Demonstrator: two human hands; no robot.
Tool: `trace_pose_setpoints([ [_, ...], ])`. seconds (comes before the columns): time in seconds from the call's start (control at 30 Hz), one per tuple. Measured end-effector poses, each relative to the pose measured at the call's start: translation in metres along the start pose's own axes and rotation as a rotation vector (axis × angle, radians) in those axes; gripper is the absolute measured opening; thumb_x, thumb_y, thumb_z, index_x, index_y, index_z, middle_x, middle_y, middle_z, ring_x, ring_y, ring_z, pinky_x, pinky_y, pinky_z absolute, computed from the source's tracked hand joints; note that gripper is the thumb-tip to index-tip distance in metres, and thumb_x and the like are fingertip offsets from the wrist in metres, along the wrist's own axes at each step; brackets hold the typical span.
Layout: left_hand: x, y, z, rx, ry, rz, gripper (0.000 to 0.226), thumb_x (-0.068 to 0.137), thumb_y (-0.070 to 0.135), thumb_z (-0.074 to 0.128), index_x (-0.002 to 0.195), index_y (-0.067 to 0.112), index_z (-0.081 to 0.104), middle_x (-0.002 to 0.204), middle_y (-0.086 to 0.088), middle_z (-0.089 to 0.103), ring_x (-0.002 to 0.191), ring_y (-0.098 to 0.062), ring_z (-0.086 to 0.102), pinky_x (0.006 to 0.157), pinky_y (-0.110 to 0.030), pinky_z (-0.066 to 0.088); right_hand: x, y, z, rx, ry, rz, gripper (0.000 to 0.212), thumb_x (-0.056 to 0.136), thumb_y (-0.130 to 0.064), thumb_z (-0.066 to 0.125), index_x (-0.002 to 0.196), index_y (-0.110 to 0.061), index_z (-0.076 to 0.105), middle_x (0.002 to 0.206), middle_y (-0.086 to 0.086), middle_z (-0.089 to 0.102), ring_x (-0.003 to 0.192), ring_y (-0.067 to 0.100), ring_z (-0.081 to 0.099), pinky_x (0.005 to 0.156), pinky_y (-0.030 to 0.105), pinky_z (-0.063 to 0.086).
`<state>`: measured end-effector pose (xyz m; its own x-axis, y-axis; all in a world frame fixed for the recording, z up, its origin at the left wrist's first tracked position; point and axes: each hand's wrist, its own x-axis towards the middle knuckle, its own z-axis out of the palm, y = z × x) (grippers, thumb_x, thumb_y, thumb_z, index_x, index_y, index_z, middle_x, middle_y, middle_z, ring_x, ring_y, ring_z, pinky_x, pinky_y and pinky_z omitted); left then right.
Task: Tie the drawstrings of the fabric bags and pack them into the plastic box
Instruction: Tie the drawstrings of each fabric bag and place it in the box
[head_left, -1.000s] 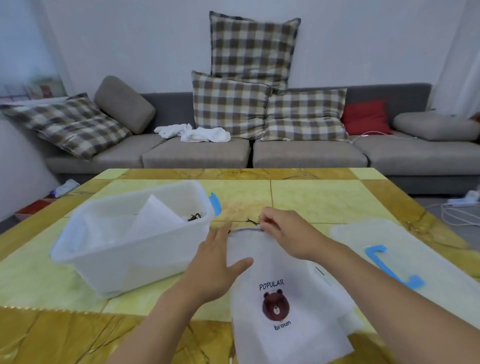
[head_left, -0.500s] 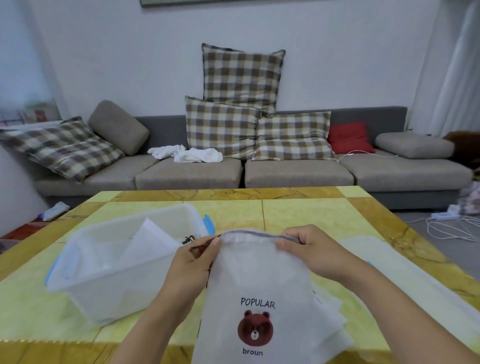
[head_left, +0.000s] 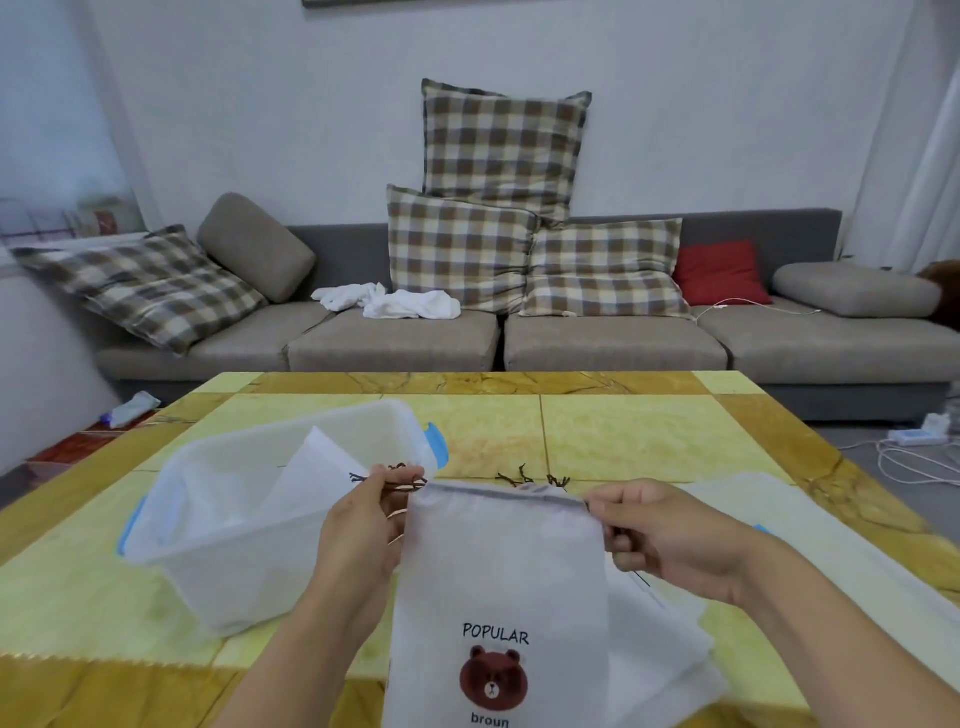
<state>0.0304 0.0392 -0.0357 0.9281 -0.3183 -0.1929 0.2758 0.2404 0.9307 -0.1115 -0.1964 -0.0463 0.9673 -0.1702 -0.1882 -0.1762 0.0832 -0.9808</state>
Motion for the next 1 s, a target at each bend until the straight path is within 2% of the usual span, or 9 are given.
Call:
trace_pose_setpoints([
  [0.1,0.002,0.004,-0.003,-0.176,-0.004,-0.06,0.035,0.105,0.025,0.045,0.085,0.009,0.069,0.095,-0.006,0.073,0.069,-0.019,0.061,0.065,-0.031,0.047,-0.005,-0.001,-0.009,0.004,0.041,0.004,0.022,0.1,-0.001,0.054,0.113,0.001,0.071,0.082,0.01,0.061,0.068,0.015,0.05,0.059,0.023,0.044],
  [0.2,0.001,0.005,-0.005,-0.175,-0.023,-0.085,0.03,0.104,0.023,0.048,0.086,0.009,0.068,0.082,-0.005,0.069,0.059,-0.015,0.062,0.061,-0.028,0.048,-0.008,0.001,-0.015,-0.075,0.138,-0.023,0.023,0.097,-0.004,0.061,0.118,-0.005,0.071,0.086,0.014,0.069,0.068,0.015,0.058,0.062,0.024,0.051],
  [0.3,-0.001,0.003,-0.004,-0.061,-0.023,-0.029,0.028,0.104,0.024,0.05,0.091,0.009,0.069,0.071,-0.001,0.067,0.054,-0.011,0.063,0.06,-0.027,0.05,-0.007,0.005,-0.019,-0.059,0.274,-0.034,0.019,0.095,-0.006,0.065,0.113,-0.001,0.07,0.076,0.012,0.066,0.057,0.014,0.053,0.053,0.022,0.047],
  [0.43,-0.004,0.003,-0.007,0.071,0.01,0.119,0.027,0.105,0.022,0.049,0.097,0.007,0.069,0.062,0.003,0.065,0.047,-0.005,0.057,0.046,-0.016,0.048,-0.005,0.007,-0.015,-0.098,0.341,-0.02,0.018,0.094,-0.012,0.067,0.098,0.005,0.072,0.069,0.01,0.062,0.051,0.012,0.047,0.046,0.019,0.041],
  [0.53,-0.003,0.004,-0.011,0.034,0.005,0.094,0.036,0.108,0.029,0.041,0.098,0.007,0.068,0.066,0.0,0.068,0.053,-0.01,0.063,0.059,-0.026,0.051,-0.001,0.005,-0.014,0.141,0.336,-0.073,0.017,0.095,-0.007,0.062,0.104,0.004,0.072,0.076,0.009,0.065,0.058,0.011,0.054,0.051,0.017,0.049],
  [0.63,0.002,0.007,-0.016,-0.154,-0.043,-0.014,0.038,0.108,0.029,0.038,0.096,0.008,0.067,0.075,-0.004,0.069,0.063,-0.018,0.066,0.067,-0.032,0.049,0.002,0.002,-0.014,0.391,0.247,-0.139,0.022,0.097,0.0,0.054,0.112,0.003,0.07,0.093,0.013,0.071,0.072,0.014,0.065,0.065,0.02,0.059],
  [0.83,0.006,0.011,-0.021,-0.357,-0.076,-0.053,0.027,0.105,0.024,0.041,0.103,0.009,0.063,0.083,-0.006,0.072,0.067,-0.02,0.072,0.071,-0.033,0.052,0.003,0.01,-0.007,-0.06,0.351,-0.09,0.022,0.101,-0.009,0.056,0.086,0.004,0.066,0.077,0.015,0.063,0.06,0.017,0.061,0.058,0.024,0.055],
  [0.97,0.01,0.01,-0.022,-0.508,-0.083,-0.094,0.03,0.107,0.026,0.038,0.095,0.011,0.061,0.081,-0.003,0.07,0.074,-0.022,0.074,0.076,-0.035,0.056,0.001,-0.001,-0.003,0.572,0.259,-0.131,0.029,0.105,-0.019,0.046,0.079,-0.01,0.053,0.106,0.012,0.073,0.102,0.028,0.07,0.093,0.043,0.054],
  [1.0,0.012,0.009,-0.022,-0.533,-0.088,-0.106,0.031,0.107,0.027,0.037,0.091,0.012,0.06,0.08,-0.002,0.07,0.074,-0.022,0.074,0.08,-0.035,0.055,0.001,-0.005,0.0,0.723,0.231,-0.155,0.031,0.106,-0.018,0.043,0.077,-0.012,0.05,0.11,0.012,0.073,0.107,0.03,0.07,0.095,0.049,0.053],
])
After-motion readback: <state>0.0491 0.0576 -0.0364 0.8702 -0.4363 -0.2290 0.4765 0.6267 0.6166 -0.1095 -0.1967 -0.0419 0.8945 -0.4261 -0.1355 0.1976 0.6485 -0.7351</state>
